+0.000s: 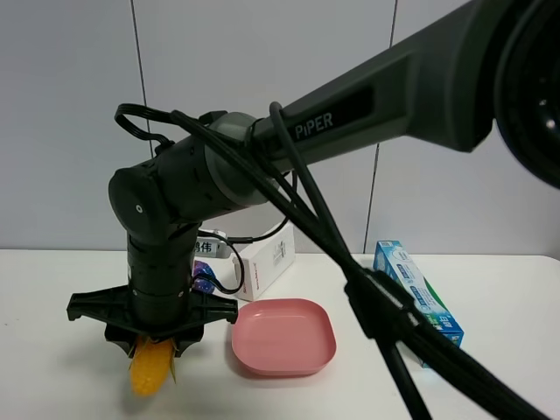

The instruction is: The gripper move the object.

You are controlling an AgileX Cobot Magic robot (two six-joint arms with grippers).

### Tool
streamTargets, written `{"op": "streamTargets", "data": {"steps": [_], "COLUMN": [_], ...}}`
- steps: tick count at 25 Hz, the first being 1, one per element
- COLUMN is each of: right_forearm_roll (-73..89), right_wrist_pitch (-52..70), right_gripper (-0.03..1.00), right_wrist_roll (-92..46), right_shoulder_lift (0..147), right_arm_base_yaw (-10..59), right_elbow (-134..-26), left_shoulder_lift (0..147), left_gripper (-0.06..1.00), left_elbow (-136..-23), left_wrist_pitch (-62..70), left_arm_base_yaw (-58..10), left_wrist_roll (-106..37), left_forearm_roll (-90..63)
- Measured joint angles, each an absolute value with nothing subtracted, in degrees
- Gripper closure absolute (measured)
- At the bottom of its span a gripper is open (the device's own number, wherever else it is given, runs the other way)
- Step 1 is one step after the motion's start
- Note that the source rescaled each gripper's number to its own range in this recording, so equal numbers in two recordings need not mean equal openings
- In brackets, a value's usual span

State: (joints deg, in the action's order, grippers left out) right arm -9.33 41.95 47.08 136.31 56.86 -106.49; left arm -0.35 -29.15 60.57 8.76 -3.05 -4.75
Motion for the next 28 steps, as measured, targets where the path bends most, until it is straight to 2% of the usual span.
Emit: {"op": "streamTargets", "data": {"steps": [9, 11, 14, 16, 23, 28], "right_forearm_roll": [-9.7, -9.7, -9.7, -9.7, -9.0, -9.4], "right_wrist_pitch": [43.1, 43.2, 43.2, 43.2, 44.9, 47.6], "right_gripper": [0.9, 0.79, 0.55, 0.47, 0.44, 0.44], "right_wrist_roll": [46.1, 46.0, 45.9, 45.9, 44.2, 30.6], "right_shoulder_lift": [137.6, 137.6, 137.6, 137.6, 136.7, 129.8], "right_arm_base_yaw": [56.9, 56.9, 56.9, 56.9, 56.9, 56.9], "right_elbow": [-106.5, -106.5, -106.5, -106.5, -106.5, -106.5], "left_shoulder_lift": [-0.4, -0.4, -0.4, -0.4, -0.4, -0.4], "left_gripper": [-0.06, -0.06, -0.06, -0.06, -0.06, -0.06], "left_elbow": [-29.2, -29.2, -29.2, -29.2, -29.2, -29.2], "left_wrist_pitch": [60.6, 60.6, 60.6, 60.6, 60.6, 60.6], "left_arm_base_yaw": [8.8, 8.8, 8.8, 8.8, 8.8, 8.8], "left_wrist_roll": [-3.1, -3.1, -3.1, -3.1, -3.1, -3.1], "left_forearm_roll": [-4.7, -4.7, -4.7, -4.7, -4.7, -4.7]}}
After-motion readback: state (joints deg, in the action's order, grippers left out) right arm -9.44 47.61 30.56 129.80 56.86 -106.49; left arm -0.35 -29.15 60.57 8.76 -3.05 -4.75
